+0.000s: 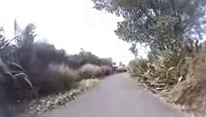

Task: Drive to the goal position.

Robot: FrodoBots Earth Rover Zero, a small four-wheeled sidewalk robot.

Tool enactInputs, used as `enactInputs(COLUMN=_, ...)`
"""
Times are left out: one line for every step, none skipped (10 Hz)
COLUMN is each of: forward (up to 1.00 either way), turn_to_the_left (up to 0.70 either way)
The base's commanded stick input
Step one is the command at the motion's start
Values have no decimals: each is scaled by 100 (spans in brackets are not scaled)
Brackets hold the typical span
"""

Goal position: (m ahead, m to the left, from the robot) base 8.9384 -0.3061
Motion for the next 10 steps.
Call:
enactInputs(forward=85, turn_to_the_left=-21)
enactInputs(forward=85, turn_to_the_left=-20)
enactInputs(forward=85, turn_to_the_left=-20)
enactInputs(forward=85, turn_to_the_left=-16)
enactInputs(forward=85, turn_to_the_left=-9)
enactInputs(forward=85, turn_to_the_left=-2)
enactInputs(forward=85, turn_to_the_left=0)
enactInputs(forward=85, turn_to_the_left=0)
enactInputs(forward=85, turn_to_the_left=0)
enactInputs(forward=85, turn_to_the_left=0)
